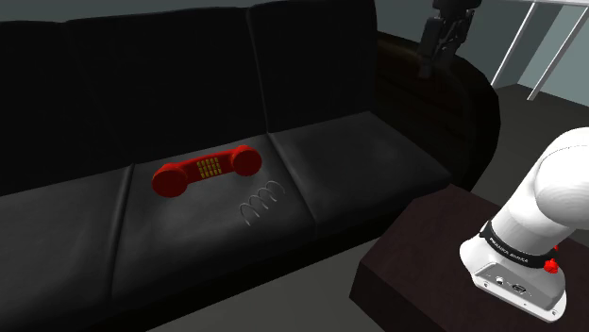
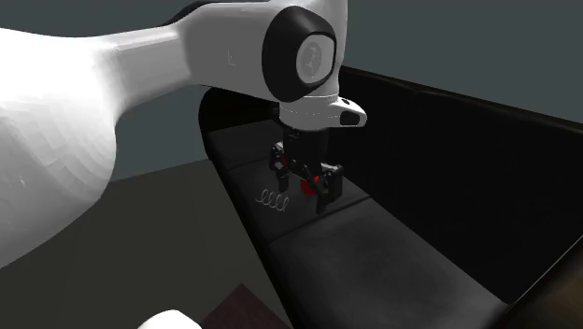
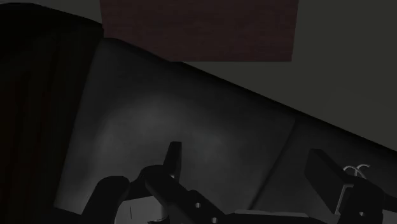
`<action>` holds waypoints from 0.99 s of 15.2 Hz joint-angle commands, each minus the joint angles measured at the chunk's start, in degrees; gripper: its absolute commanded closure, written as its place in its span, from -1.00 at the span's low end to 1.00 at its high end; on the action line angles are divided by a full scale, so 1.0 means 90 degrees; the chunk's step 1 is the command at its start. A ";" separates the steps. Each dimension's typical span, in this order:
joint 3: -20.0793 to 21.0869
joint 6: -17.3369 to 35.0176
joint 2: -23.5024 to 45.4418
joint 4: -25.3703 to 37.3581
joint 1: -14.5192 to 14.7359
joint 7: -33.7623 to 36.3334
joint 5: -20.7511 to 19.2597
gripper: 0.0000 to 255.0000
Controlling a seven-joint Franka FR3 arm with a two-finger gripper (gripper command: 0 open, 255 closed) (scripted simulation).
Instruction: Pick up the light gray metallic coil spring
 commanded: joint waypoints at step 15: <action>0.1682 0.2129 0.2177 0.0070 0.0303 0.1264 0.0027 -1.00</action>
